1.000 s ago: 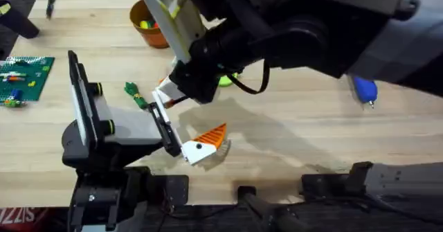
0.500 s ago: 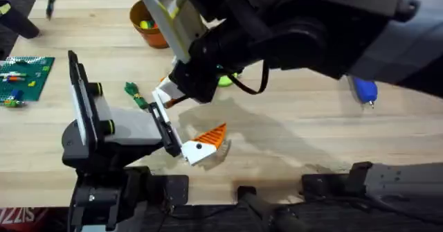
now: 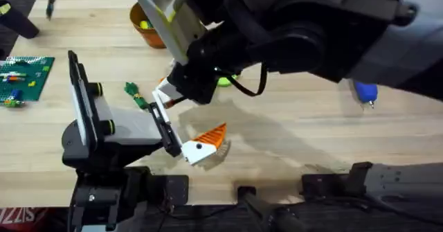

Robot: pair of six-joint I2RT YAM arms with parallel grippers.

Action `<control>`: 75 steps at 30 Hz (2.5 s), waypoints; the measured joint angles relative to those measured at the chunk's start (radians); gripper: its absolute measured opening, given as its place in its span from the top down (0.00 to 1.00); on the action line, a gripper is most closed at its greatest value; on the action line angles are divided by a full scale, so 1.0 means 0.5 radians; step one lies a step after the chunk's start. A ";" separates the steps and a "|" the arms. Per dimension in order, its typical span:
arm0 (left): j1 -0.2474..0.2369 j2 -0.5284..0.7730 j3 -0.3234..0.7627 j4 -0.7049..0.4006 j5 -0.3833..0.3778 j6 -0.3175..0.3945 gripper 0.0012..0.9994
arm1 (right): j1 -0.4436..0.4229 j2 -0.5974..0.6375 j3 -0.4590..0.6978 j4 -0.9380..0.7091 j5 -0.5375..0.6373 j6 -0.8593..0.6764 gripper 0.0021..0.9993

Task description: Pick up the gripper from the table and insert it into the empty holder that is missing its gripper. Then pick up a screw, insert it into the mounting hole, and use the screwdriver to tighten it. Finally, clean up the table by picking up the vegetable and placing it into the bucket.

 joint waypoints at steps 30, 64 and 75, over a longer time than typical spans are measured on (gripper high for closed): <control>0.000 0.000 0.000 -0.001 0.000 0.001 0.01 | 0.017 0.071 0.003 -0.008 0.018 0.000 1.00; 0.003 0.000 0.000 0.002 -0.014 0.008 0.99 | -0.270 -0.328 0.014 -0.503 0.299 0.087 0.01; 0.003 0.000 0.000 0.002 -0.014 0.008 0.99 | -1.427 -0.471 0.015 -1.133 0.467 0.151 0.01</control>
